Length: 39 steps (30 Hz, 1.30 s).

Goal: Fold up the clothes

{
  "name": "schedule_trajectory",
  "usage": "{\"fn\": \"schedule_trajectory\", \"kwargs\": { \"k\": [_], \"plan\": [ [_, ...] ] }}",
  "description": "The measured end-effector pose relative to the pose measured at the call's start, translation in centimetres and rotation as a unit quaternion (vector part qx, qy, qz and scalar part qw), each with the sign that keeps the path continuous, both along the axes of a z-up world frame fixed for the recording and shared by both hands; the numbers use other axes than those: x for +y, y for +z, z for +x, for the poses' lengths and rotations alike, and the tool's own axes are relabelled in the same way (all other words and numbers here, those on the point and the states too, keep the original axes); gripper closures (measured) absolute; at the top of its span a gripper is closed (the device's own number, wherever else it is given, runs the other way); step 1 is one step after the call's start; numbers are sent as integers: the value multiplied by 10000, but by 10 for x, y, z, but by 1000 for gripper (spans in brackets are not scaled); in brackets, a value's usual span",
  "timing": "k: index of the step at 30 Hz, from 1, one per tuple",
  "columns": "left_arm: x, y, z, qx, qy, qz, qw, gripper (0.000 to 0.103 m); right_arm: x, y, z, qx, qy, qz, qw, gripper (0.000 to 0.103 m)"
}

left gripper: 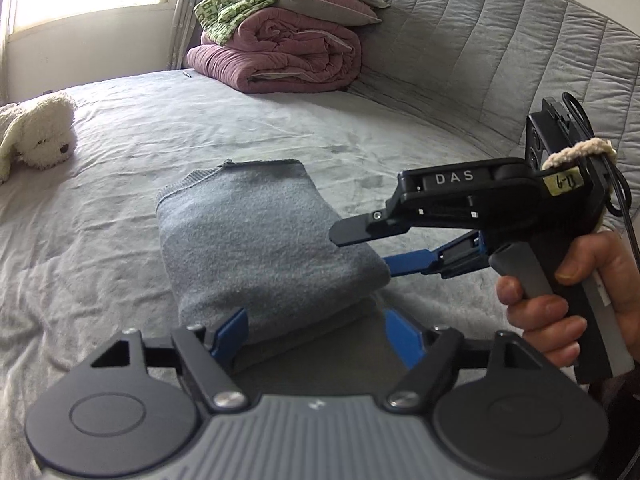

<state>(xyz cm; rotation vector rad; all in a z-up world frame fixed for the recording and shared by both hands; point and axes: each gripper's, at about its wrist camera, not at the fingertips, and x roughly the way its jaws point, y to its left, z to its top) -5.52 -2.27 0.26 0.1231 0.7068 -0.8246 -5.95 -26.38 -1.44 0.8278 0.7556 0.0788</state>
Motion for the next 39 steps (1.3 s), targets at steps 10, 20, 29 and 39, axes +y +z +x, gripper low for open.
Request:
{"fn": "schedule_trajectory", "kwargs": {
  "k": [10, 20, 29, 39],
  "plan": [
    [14, -1, 6, 521, 372, 248, 9976, 24, 4, -21, -14, 487, -667, 1155, 9899, 31],
    [25, -7, 21, 838, 576, 319, 9943, 23, 14, -21, -35, 678, -1697, 1696, 9684, 31],
    [28, -13, 29, 1009, 668, 388, 9919, 23, 21, -21, -32, 775, -2067, 1758, 9594, 31],
    [35, -18, 35, 1115, 778, 432, 9898, 22, 35, -19, -24, 699, -2266, 1523, 9595, 27]
  ]
}}
